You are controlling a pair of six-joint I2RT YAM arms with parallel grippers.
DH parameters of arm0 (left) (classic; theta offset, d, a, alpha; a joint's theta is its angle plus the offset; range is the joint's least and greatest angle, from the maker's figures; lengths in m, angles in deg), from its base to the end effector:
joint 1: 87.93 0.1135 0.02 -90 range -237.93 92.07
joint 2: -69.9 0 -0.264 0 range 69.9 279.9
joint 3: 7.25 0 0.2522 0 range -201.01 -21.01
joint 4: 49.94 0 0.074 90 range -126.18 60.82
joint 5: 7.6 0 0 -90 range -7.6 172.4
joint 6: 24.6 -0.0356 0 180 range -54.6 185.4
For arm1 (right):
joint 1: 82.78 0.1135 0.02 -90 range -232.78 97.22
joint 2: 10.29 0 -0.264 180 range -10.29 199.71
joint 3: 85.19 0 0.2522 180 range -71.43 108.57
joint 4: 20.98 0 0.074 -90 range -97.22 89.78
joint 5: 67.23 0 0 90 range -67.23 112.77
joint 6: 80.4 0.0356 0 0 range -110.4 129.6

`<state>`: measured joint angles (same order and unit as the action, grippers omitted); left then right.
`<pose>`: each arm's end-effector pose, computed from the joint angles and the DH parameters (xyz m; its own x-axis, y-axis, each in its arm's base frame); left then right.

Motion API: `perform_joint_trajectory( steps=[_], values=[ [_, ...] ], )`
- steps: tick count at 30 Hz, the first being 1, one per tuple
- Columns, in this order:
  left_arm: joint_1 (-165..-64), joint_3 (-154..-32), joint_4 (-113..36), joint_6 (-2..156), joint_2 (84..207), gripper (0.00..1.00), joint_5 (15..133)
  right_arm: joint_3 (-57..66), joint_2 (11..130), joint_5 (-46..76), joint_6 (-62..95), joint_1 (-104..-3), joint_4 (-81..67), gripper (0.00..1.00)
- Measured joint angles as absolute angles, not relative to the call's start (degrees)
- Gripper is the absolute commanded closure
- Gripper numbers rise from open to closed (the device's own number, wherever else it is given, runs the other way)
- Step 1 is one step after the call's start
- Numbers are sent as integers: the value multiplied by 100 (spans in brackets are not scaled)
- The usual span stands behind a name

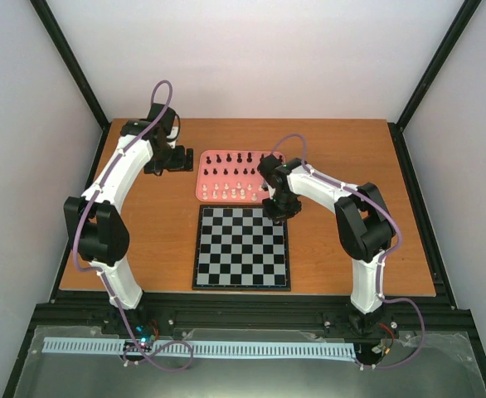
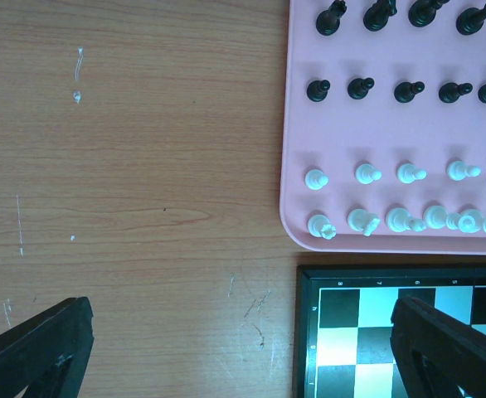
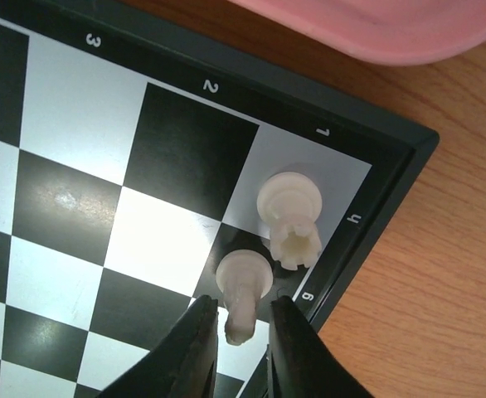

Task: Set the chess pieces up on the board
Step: Place the chess piece on the chessboard, then pick up the chess piece from the storage box.

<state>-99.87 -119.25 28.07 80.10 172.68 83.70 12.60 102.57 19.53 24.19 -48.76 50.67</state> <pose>0.3592 -0.0751 0.3092 -0.9327 -0.0621 -0.3553 -0.0392 0.9967 -0.0713 0.3075 0.2100 0.1818 -0.9422 -0.3326 -0.0412 -0.3347 0.9398 0.0690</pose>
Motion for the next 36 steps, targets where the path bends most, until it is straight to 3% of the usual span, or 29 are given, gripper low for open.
perform_joint_trajectory(
  steps=[11,18,21,27,32,36],
  values=[
    [-9989,-11925,2807,8010,17271,0,8370,1273,10257,1942,2395,-4876,5109,62],
    [-9987,-11925,2809,8010,17271,0,8385,1800,10099,1946,2351,-4876,5437,31],
    [-9989,-11925,2809,8010,17271,0,8392,2276,9964,1977,2286,-4876,5611,25],
    [-9987,-11925,2811,8010,17271,0,8422,3498,10086,2119,2157,-4876,5907,25],
    [-9987,-11931,2816,8010,17271,0,8433,4691,10832,2062,2144,-4876,5924,32],
    [-9987,-11942,2820,8010,17271,0,8433,5297,11583,1962,2209,-4872,5874,46]
  ],
)
